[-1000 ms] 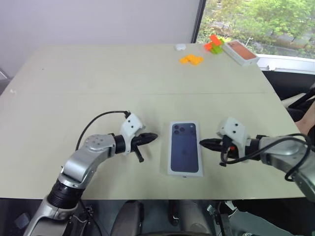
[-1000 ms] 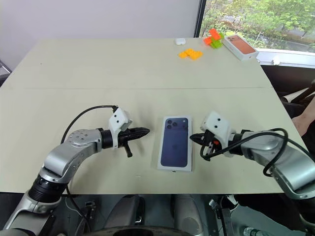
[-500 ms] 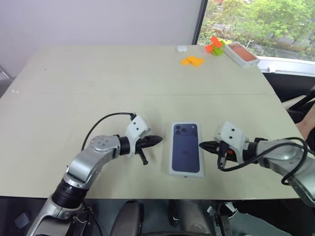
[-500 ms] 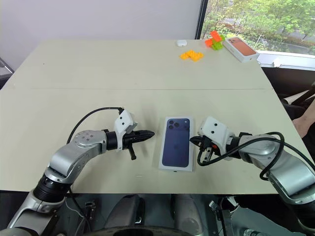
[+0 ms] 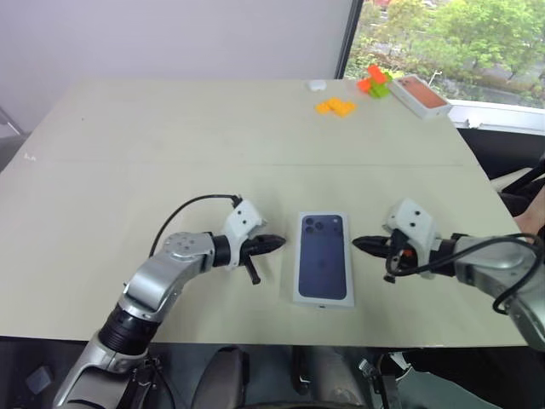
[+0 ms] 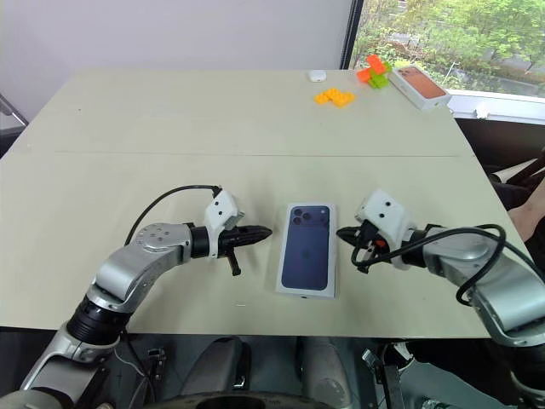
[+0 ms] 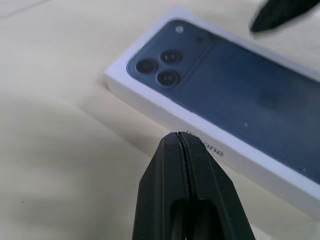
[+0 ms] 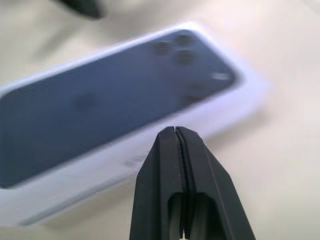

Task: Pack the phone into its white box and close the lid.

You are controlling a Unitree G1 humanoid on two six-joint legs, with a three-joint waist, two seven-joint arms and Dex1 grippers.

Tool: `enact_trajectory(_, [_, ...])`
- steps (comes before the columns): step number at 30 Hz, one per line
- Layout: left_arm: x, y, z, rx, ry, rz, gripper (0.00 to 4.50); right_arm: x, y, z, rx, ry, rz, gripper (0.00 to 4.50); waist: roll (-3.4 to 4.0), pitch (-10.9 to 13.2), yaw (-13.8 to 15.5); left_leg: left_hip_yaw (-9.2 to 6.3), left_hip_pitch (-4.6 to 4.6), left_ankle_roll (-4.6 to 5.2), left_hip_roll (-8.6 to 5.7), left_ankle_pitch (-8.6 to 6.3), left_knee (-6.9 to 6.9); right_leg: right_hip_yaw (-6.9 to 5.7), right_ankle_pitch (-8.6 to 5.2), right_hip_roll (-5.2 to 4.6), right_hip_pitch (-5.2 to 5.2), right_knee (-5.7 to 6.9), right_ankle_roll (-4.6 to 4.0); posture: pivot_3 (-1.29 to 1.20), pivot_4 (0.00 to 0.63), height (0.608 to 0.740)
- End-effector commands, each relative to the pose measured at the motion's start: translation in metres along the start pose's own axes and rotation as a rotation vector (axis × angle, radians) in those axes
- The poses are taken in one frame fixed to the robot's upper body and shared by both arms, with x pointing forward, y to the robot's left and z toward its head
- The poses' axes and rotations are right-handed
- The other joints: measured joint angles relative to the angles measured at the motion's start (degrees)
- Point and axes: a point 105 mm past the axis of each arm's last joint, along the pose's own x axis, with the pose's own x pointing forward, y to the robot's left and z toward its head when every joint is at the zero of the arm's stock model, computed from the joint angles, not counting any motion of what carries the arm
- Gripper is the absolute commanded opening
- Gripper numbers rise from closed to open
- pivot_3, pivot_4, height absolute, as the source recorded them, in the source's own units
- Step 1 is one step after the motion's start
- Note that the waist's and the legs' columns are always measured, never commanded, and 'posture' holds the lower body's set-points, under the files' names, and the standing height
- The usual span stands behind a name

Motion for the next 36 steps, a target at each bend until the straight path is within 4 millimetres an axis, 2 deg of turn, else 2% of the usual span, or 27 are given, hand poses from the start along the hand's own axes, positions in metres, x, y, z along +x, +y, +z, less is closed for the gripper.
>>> enact_trajectory(1, [0.005, -0.005, 0.007, 0.049, 0.005, -0.037, 0.00, -0.001, -0.002, -0.002, -0.056, 0.021, -0.016, 0.03, 0.00, 0.0, 0.0, 0.00, -0.04, 0.00, 0.00, 0.00, 0.00, 0.00, 0.00, 0.00, -0.03, 0.00, 0.00, 0.00, 0.150, 0.740])
enact_trajectory(5, [0.013, -0.011, 0.006, 0.068, 0.024, -0.070, 0.00, 0.007, 0.002, -0.008, -0.066, 0.038, -0.004, 0.03, 0.00, 0.0, 0.0, 0.00, -0.12, 0.00, -0.02, 0.00, 0.00, 0.00, 0.00, -0.03, -0.09, 0.00, 0.01, 0.00, 0.150, 0.740])
enact_trajectory(11, [0.019, -0.018, 0.011, 0.075, 0.003, -0.098, 0.00, 0.010, 0.008, -0.004, -0.064, 0.016, 0.021, 0.03, 0.00, 0.0, 0.0, -0.01, -0.11, 0.00, -0.03, 0.00, 0.00, 0.00, 0.00, -0.03, -0.10, 0.01, 0.01, 0.00, 0.150, 0.740])
enact_trajectory(20, [0.015, -0.023, 0.022, 0.037, -0.062, -0.116, 0.00, 0.006, 0.012, 0.001, -0.066, -0.006, 0.038, 0.03, 0.00, 0.0, 0.0, -0.01, -0.12, 0.00, -0.03, 0.00, 0.00, 0.00, 0.00, -0.04, -0.10, 0.01, 0.01, 0.00, 0.150, 0.740])
enact_trajectory(29, [0.014, -0.027, 0.029, 0.022, -0.095, -0.128, 0.00, 0.004, 0.008, -0.005, -0.067, 0.012, 0.031, 0.03, 0.00, 0.0, 0.0, -0.01, -0.08, 0.00, -0.02, 0.00, 0.00, 0.00, 0.00, -0.01, -0.09, 0.04, 0.01, 0.00, 0.150, 0.740])
enact_trajectory(33, [0.011, -0.023, 0.031, 0.012, -0.112, -0.103, 0.00, 0.000, 0.000, -0.003, -0.085, 0.002, -0.006, 0.03, 0.00, 0.0, 0.0, 0.00, -0.09, 0.00, -0.02, 0.00, 0.01, 0.00, 0.00, -0.01, -0.09, 0.03, 0.01, 0.00, 0.150, 0.740])
enact_trajectory(36, [0.006, -0.012, 0.033, -0.002, -0.121, -0.054, 0.00, -0.004, -0.004, 0.005, -0.079, -0.031, -0.019, 0.03, 0.00, 0.0, 0.0, -0.01, -0.10, 0.00, -0.02, 0.00, 0.01, 0.00, 0.00, -0.02, -0.10, 0.02, 0.01, 0.00, 0.150, 0.740])
